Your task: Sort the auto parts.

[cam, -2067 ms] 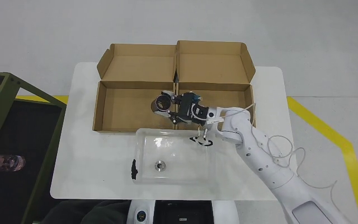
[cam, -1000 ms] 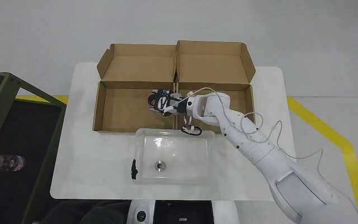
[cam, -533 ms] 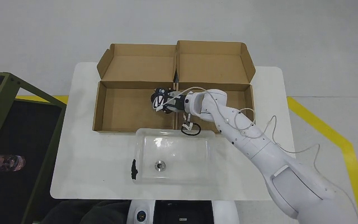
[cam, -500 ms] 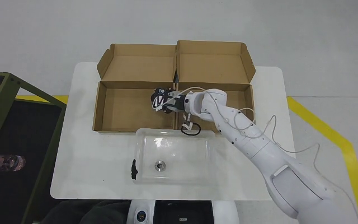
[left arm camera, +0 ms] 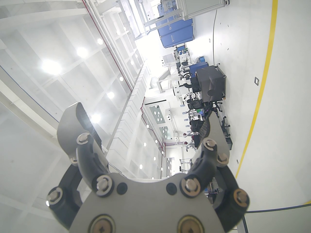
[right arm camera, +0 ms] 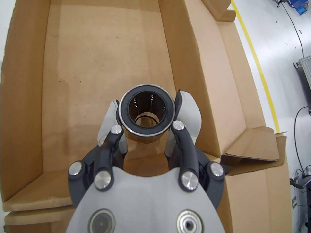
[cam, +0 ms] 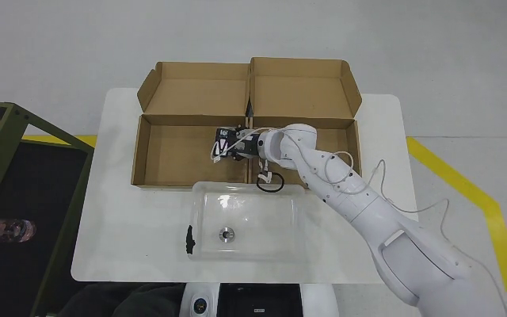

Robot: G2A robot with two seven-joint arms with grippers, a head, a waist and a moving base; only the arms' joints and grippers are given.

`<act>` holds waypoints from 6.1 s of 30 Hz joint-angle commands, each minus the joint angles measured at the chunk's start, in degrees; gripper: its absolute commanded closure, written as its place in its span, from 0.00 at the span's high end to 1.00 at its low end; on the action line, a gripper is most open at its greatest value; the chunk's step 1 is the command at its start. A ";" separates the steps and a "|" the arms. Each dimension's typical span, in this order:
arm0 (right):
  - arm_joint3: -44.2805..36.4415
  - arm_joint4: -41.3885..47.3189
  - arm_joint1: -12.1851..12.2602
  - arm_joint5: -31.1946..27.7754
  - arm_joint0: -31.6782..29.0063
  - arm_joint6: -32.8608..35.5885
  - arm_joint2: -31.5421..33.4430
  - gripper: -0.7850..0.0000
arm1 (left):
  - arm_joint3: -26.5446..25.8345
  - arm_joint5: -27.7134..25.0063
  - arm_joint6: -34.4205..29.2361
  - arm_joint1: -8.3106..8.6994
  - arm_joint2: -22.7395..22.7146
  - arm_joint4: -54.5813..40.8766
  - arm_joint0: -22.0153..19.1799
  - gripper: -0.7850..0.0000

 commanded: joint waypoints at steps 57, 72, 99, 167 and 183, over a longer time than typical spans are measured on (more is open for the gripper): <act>-42.05 12.44 7.50 -21.54 -26.20 13.67 18.65 0.50 | 0.00 0.00 0.00 0.00 0.00 0.00 0.00 1.00; -43.83 9.40 9.26 -23.14 -30.51 16.42 14.67 0.63 | 0.00 0.00 0.00 0.00 0.00 0.00 0.00 1.00; -37.10 -1.45 11.32 -22.36 -29.89 10.59 8.21 0.60 | 0.00 0.00 0.00 0.00 0.00 0.00 0.00 1.00; -38.11 8.45 11.76 -17.48 -24.12 -4.42 19.12 0.00 | 0.00 0.00 0.00 0.00 0.00 0.00 0.00 1.00; -38.38 7.56 11.91 -15.70 -25.00 -13.50 20.09 0.00 | 0.00 0.00 0.00 0.00 0.00 0.00 0.00 1.00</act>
